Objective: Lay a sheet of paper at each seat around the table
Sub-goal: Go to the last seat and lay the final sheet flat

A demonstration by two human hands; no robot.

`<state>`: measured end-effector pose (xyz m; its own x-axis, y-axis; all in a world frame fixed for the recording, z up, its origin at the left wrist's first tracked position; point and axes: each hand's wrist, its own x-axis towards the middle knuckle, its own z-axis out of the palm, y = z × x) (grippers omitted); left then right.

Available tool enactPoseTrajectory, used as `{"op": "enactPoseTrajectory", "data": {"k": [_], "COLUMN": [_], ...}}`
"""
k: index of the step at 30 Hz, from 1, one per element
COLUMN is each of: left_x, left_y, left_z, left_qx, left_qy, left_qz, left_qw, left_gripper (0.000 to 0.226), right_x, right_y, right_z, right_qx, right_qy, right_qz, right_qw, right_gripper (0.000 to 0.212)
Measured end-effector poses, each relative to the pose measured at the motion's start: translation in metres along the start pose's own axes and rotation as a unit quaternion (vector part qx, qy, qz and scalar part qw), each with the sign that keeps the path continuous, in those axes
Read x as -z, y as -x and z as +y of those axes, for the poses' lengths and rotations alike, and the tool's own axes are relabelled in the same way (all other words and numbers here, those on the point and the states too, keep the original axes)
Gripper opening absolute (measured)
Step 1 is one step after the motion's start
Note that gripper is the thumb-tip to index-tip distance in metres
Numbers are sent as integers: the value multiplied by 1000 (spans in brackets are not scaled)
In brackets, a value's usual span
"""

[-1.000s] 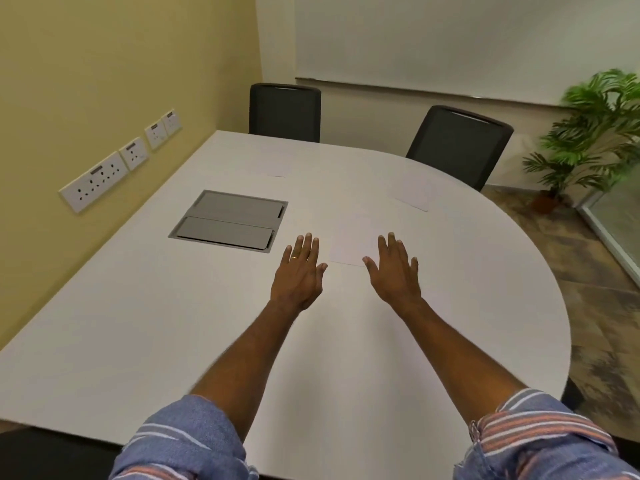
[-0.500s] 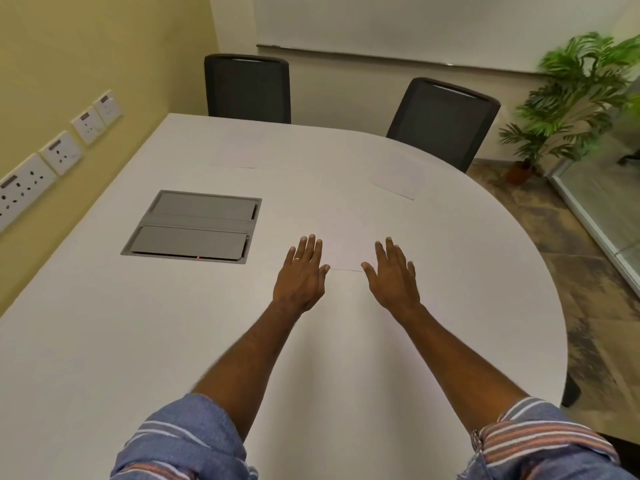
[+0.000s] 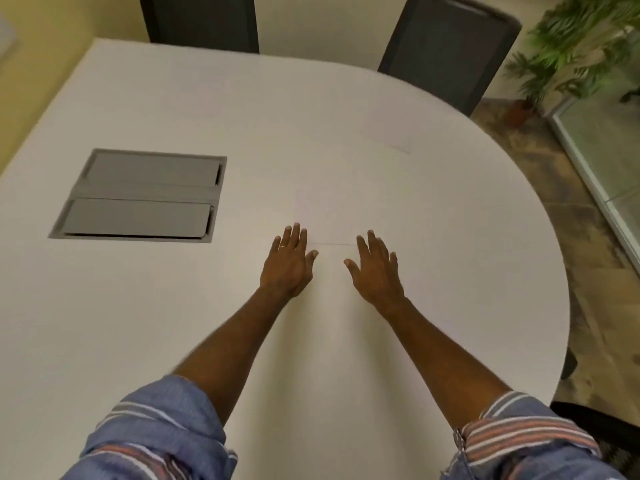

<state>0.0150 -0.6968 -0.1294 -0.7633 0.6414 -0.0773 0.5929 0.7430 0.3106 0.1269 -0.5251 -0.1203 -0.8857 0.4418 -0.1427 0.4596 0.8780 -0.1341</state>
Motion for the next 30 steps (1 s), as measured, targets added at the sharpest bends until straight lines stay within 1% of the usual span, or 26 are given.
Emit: {"op": "enactPoseTrajectory", "data": {"k": [5, 6, 10, 14, 18, 22, 25, 27, 28, 30], "left_x": [-33, -32, -48, -63, -73, -86, -92, -94, -96, -98], "left_y": [-28, -29, -55, -78, -89, -96, -101, -103, -105, -106], "left_z": [-12, -13, -18, -28, -38, -48, -52, -53, -54, -55], "left_qx": [-4, -8, -3, 1, -4, -16, -23, -26, -28, -29], "left_qy": [7, 8, 20, 7, -5, -7, 10, 16, 15, 18], "left_qz": [-45, -41, -65, -79, -91, -107, -81, -48, -38, -27], "left_qw": [999, 999, 998, 997, 996, 994, 996, 998, 999, 999], "left_gripper": [61, 60, 61, 59, 58, 57, 52, 48, 46, 43], "right_x": [-30, -29, -48, -63, -74, -90, -97, -97, -96, -90], "right_y": [-28, -28, -55, -82, -102, -118, -128, -137, -142, -151], "right_z": [11, 11, 17, 21, 20, 23, 23, 23, 21, 20], "right_qx": [-8, -2, -2, -22, -40, -78, -108, -139, -161, -208], "right_qy": [-8, -6, -25, -88, -129, -170, -170, -176, -200, -274], "right_qz": [-20, -15, -34, -55, -55, -71, -53, -32, -24, -11], "right_qw": [1000, 1000, 999, 994, 989, 980, 978, 974, 966, 939], "right_gripper": [65, 65, 65, 65, 56, 52, 51, 52, 52, 54]}}
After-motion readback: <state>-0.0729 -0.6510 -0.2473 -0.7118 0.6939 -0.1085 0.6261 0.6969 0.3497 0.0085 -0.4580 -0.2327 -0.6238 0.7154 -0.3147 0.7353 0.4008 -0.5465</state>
